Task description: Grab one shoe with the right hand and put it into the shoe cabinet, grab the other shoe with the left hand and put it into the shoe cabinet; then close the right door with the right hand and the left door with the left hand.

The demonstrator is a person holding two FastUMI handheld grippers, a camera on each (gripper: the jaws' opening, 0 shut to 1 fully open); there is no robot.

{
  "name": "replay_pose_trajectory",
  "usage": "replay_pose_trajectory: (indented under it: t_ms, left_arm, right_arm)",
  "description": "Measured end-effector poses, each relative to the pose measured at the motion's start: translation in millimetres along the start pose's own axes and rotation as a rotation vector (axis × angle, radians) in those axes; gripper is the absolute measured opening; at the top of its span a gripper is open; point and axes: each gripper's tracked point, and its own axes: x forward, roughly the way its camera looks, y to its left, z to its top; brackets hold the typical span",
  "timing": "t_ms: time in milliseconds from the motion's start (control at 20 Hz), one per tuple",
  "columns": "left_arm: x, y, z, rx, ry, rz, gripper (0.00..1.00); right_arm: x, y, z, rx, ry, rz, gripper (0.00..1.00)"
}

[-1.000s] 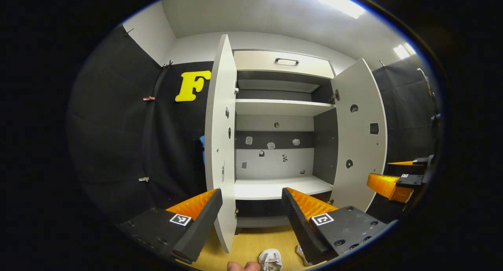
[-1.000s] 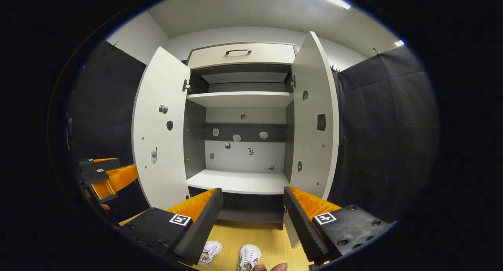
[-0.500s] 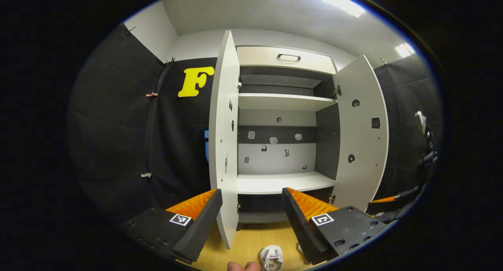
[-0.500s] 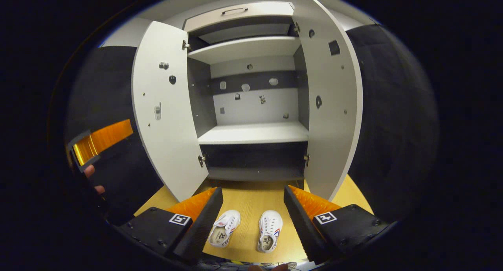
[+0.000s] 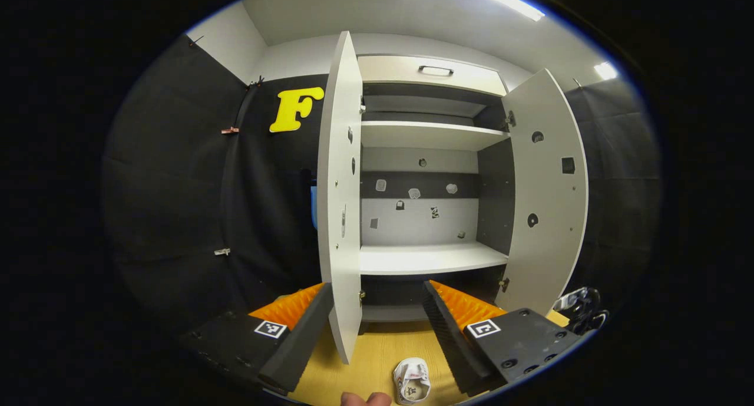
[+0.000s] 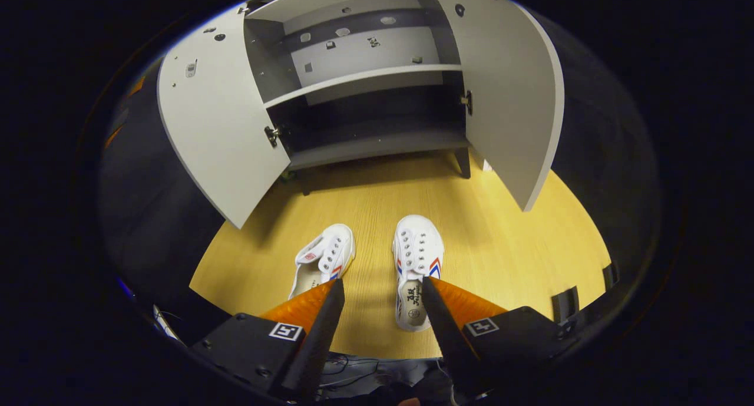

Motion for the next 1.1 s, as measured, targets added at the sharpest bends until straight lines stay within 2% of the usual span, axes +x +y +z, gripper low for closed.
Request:
replay_pose_trajectory:
  t_ms: [50,100,250,300,400,500,650,700,750,800,900,950,1000,1100]
  left_arm:
    - [0,0,-3,-0.001,0.008,0.000,0.95]
    - [0,-1,-6,0.000,0.015,0.000,0.95]
    - [2,-1,-14,0.013,0.031,0.003,0.95]
    - [2,-1,-15,0.018,0.035,0.002,0.95]
    - [4,-2,-18,0.022,0.044,0.000,0.94]
    - [6,-1,-22,0.029,0.053,0.001,0.94]
    - [10,2,-30,0.039,0.065,0.003,0.94]
    - [12,3,-32,0.041,0.071,0.004,0.94]
    - [14,5,-37,0.041,0.080,0.006,0.95]
    - [15,6,-40,0.042,0.091,0.007,0.94]
    - [17,8,-47,0.044,0.106,0.010,0.95]
    - [17,8,-50,0.046,0.113,0.010,0.95]
    - [18,8,-53,0.048,0.118,0.011,0.95]
    - [20,10,-54,0.050,0.124,0.014,0.95]
  right_arm:
    - [12,-3,-7,0.005,0.014,-0.004,0.81]
    - [22,-8,-14,0.009,0.028,-0.017,0.68]
    - [56,-23,-38,0.028,0.093,-0.059,0.42]
    - [67,-25,-44,0.035,0.109,-0.062,0.51]
    - [85,-24,-52,0.034,0.131,-0.053,0.51]
    - [98,-24,-55,0.023,0.138,-0.057,0.32]
    - [117,-24,-51,0.003,0.108,-0.065,0.32]
    - [124,-24,-48,-0.012,0.089,-0.070,0.24]
    - [130,-24,-42,-0.029,0.062,-0.073,0.33]
    - [135,-26,-39,-0.053,0.039,-0.078,0.24]
    - [144,-34,-32,-0.086,0.003,-0.106,0.27]
    - [150,-37,-27,-0.087,-0.009,-0.116,0.22]
    - [152,-36,-25,-0.071,-0.014,-0.111,0.10]
    - [157,-33,-20,-0.042,-0.015,-0.067,0.06]
